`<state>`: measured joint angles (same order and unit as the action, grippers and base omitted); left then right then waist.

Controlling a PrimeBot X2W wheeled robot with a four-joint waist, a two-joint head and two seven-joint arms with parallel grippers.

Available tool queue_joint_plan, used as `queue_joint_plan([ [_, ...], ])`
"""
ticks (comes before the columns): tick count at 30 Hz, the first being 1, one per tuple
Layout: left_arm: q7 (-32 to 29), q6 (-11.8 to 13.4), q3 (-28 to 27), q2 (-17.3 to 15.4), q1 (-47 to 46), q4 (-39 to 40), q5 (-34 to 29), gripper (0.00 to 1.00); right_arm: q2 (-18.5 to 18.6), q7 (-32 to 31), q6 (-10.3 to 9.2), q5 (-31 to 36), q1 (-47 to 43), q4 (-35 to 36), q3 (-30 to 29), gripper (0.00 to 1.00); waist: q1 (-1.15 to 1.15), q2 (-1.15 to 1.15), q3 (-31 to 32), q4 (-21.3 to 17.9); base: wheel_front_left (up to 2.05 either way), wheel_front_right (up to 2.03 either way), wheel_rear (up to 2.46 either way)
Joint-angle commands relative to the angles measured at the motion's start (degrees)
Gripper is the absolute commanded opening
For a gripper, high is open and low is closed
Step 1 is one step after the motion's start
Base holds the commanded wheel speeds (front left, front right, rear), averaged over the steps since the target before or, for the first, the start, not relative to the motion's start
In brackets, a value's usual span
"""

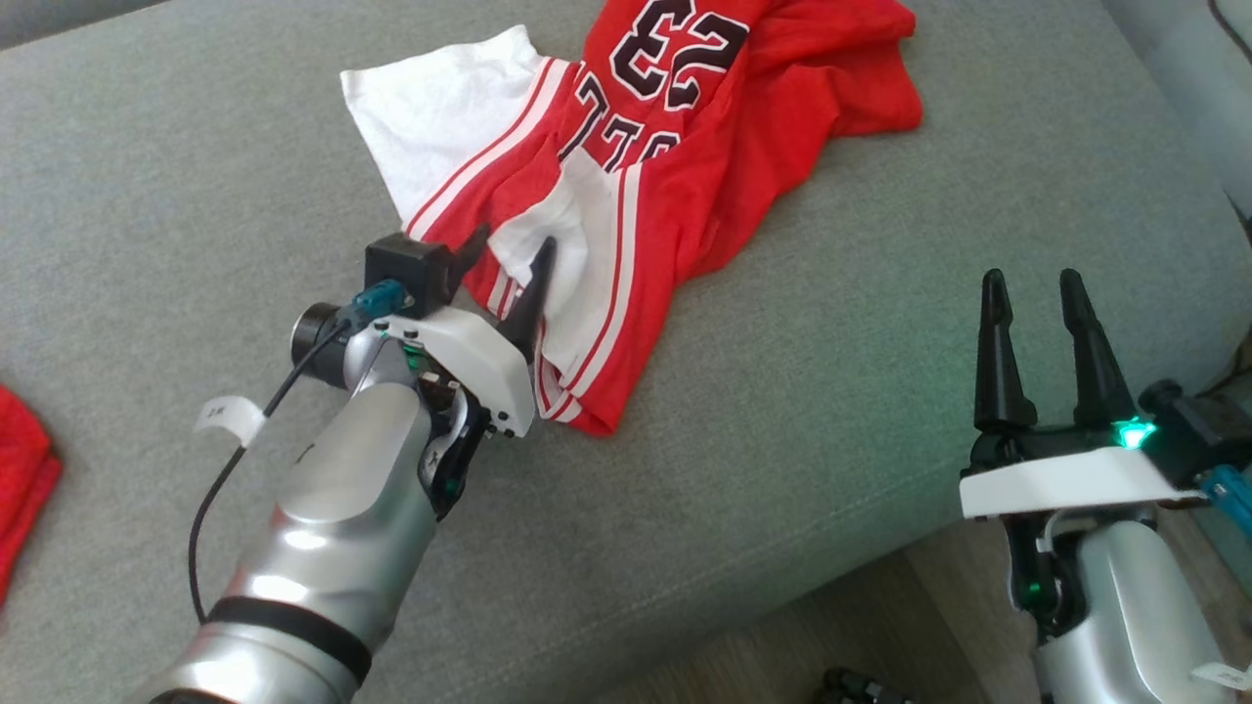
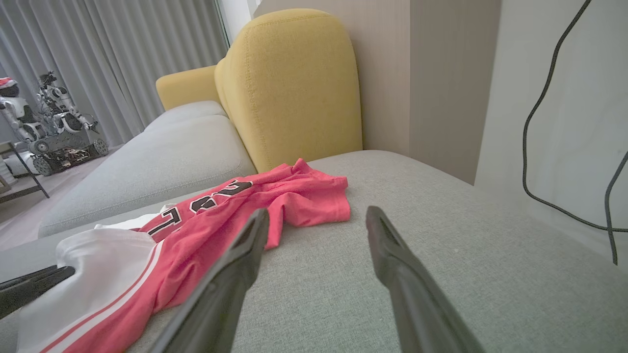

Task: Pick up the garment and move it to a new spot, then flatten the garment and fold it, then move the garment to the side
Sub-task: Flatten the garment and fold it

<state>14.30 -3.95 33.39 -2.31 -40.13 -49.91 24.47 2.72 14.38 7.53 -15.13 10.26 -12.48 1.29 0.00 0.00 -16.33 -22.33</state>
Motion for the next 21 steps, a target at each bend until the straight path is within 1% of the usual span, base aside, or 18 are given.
queue_joint_plan([
  [1,0.69,0.27,-1.01,-0.57,-2.69,1.58,0.60,0.00,0.16,0.62,-0.04,-0.36,2.07,1.52,1.17,1.00,0.00,0.00,-0.05,0.10,0.00,0.00,0.00],
  [6,0.69,0.50,-0.38,-0.57,-2.99,1.70,1.56,0.00,0.16,0.62,-0.04,-0.34,2.25,1.38,0.68,1.00,0.00,0.00,0.27,1.07,0.00,0.00,0.00],
  [10,0.70,1.79,-2.29,-0.57,-2.86,5.09,1.58,0.00,0.16,0.62,-0.04,-0.05,2.34,1.29,0.45,1.00,0.00,0.00,1.08,2.68,0.00,0.00,0.00],
  [16,0.70,5.36,-7.31,-2.34,-0.79,15.67,-3.03,0.00,0.16,0.62,-0.04,1.13,2.62,0.74,-0.85,1.00,0.00,0.00,4.00,6.48,0.00,0.00,0.00],
  [19,0.70,6.12,-10.07,-3.08,0.75,22.40,-5.69,0.00,0.16,0.62,-0.04,1.93,2.65,-0.05,-2.02,1.00,0.00,0.00,5.99,8.90,0.00,0.00,0.00],
  [21,0.70,5.94,-10.88,-3.91,1.83,26.38,-8.06,0.00,0.16,0.62,-0.04,2.43,2.65,-0.74,-2.69,1.00,0.00,0.00,7.16,10.53,0.00,0.00,0.00],
])
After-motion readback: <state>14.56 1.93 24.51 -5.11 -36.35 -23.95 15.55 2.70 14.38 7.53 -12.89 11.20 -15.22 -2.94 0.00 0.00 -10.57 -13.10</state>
